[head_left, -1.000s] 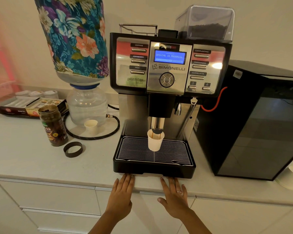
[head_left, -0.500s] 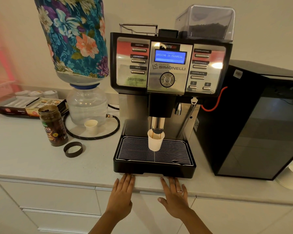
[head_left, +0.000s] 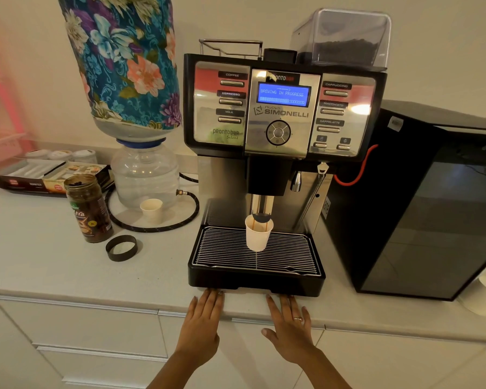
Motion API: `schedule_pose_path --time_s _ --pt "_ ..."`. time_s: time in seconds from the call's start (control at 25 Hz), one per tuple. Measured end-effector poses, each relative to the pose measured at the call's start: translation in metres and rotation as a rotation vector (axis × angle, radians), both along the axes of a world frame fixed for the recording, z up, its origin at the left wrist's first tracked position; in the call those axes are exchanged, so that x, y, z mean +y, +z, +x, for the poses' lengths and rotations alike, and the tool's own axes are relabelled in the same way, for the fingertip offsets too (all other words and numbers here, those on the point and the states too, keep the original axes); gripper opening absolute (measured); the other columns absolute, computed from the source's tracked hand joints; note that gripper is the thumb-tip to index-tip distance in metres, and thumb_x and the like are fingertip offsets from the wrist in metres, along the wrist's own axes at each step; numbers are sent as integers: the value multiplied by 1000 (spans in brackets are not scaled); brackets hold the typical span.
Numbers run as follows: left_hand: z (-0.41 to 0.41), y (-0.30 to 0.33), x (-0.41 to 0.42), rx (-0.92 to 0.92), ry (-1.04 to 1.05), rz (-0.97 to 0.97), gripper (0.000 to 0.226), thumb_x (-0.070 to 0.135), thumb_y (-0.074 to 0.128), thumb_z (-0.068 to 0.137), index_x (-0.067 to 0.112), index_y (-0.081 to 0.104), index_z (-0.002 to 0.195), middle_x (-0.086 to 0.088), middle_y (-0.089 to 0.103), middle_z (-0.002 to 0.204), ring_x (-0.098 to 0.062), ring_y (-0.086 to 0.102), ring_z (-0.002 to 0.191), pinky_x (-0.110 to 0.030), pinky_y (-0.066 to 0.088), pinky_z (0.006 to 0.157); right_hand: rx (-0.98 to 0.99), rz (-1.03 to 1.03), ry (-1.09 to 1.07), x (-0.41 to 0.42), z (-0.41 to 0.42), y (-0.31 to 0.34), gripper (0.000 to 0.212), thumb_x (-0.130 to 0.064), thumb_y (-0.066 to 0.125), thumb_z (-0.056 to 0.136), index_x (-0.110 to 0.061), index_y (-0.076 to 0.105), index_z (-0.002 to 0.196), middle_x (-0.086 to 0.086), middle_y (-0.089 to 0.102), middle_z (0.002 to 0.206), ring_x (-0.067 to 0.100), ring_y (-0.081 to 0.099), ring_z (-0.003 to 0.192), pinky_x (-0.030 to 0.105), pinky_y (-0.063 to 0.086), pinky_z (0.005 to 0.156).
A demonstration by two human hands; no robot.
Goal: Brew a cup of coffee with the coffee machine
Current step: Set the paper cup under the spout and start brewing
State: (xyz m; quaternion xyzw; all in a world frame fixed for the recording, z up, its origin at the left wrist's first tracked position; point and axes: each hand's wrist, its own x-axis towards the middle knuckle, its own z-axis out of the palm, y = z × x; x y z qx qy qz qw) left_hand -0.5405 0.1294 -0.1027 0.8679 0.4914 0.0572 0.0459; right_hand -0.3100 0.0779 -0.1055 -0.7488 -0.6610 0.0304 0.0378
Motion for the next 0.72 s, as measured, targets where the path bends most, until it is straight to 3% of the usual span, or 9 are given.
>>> schedule_pose_path --time_s 0.72 --pt "0 1 0 0 4 -2 109 26 87 40 11 39 137 -9 55 136 -30 51 126 -40 4 111 -5 12 0 -1 -1 2 98 -71 73 48 -28 45 131 7 64 123 28 63 109 50 50 79"
